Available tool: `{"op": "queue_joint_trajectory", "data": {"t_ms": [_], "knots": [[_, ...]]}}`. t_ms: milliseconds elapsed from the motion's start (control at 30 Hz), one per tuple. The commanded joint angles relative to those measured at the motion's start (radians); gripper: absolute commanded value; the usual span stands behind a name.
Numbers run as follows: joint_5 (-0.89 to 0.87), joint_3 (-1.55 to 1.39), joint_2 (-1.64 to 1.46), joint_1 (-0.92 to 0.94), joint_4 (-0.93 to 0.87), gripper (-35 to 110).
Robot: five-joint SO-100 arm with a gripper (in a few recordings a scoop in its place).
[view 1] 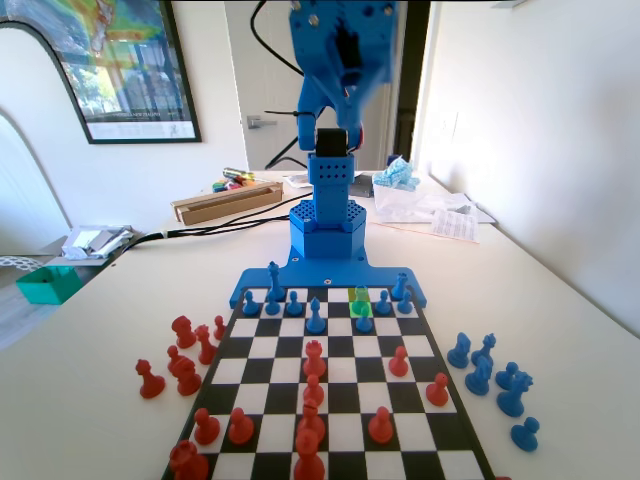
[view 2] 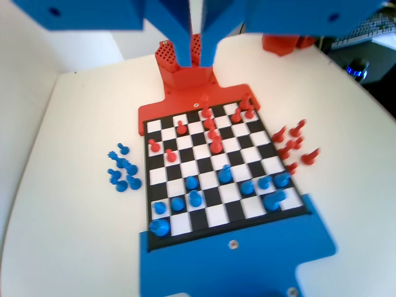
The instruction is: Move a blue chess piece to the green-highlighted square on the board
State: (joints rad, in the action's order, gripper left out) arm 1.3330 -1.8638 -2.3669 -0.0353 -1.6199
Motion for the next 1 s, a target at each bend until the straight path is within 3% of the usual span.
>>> {"op": "queue_joint_trajectory", "data": {"t_ms": [0,567,967], "knots": [[0.109,0.077,-0.120,0.012,-0.078,1],[0.365,-0.255,-0.609,-0.017,0.003,1],[0.420,-0.321,-0.684,0.040,0.051,1]]}}
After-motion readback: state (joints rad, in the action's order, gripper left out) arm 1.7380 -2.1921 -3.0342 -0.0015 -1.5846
